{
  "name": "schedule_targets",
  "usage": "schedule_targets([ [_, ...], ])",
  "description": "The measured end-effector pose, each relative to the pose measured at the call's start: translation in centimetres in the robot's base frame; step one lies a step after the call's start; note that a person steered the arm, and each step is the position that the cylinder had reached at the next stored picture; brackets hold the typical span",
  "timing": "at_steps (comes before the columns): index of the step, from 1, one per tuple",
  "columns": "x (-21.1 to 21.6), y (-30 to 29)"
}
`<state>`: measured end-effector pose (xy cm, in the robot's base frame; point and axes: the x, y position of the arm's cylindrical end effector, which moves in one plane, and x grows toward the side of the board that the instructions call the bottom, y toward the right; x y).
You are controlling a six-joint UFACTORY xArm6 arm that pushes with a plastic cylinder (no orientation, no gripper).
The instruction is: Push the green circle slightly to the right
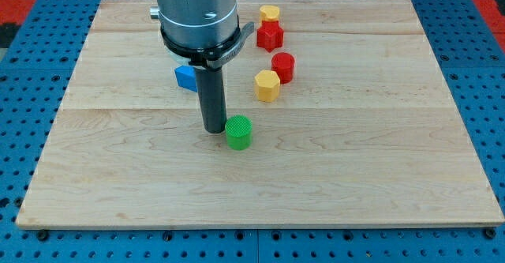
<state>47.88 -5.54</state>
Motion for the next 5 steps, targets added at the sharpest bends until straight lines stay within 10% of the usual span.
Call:
schedule_targets([
  [5, 1.3, -2.7],
])
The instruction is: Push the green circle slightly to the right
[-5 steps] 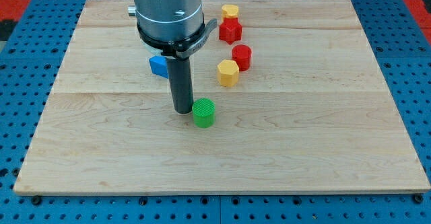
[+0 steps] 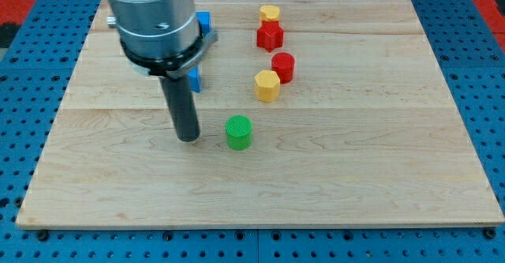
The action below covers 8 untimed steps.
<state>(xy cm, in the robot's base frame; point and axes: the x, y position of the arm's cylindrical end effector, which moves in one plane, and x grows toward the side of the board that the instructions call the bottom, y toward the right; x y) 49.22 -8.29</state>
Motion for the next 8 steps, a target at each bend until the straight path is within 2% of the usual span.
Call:
schedule_targets([
  [3, 0.0, 9.7],
  [4, 0.0, 10.0],
  [5, 0.0, 7.6],
  [6, -0.9, 1.4],
  [8, -6.4, 2.5],
])
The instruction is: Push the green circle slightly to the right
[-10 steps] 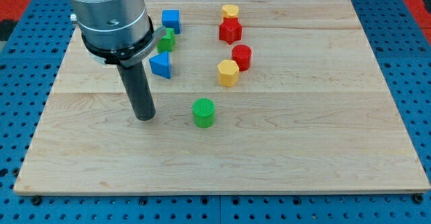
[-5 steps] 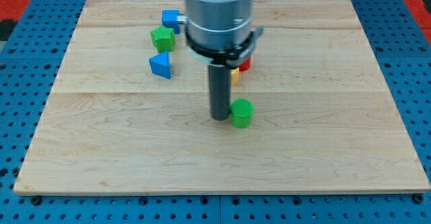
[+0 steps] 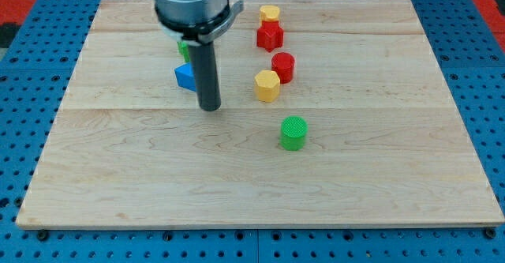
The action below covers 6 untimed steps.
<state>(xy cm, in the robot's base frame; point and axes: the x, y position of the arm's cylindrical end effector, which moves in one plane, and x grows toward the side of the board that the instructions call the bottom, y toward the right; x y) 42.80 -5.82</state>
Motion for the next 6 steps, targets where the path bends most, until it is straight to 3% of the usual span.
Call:
schedule_targets([
  [3, -2.4, 0.5],
  [6, -7.8, 0.2],
])
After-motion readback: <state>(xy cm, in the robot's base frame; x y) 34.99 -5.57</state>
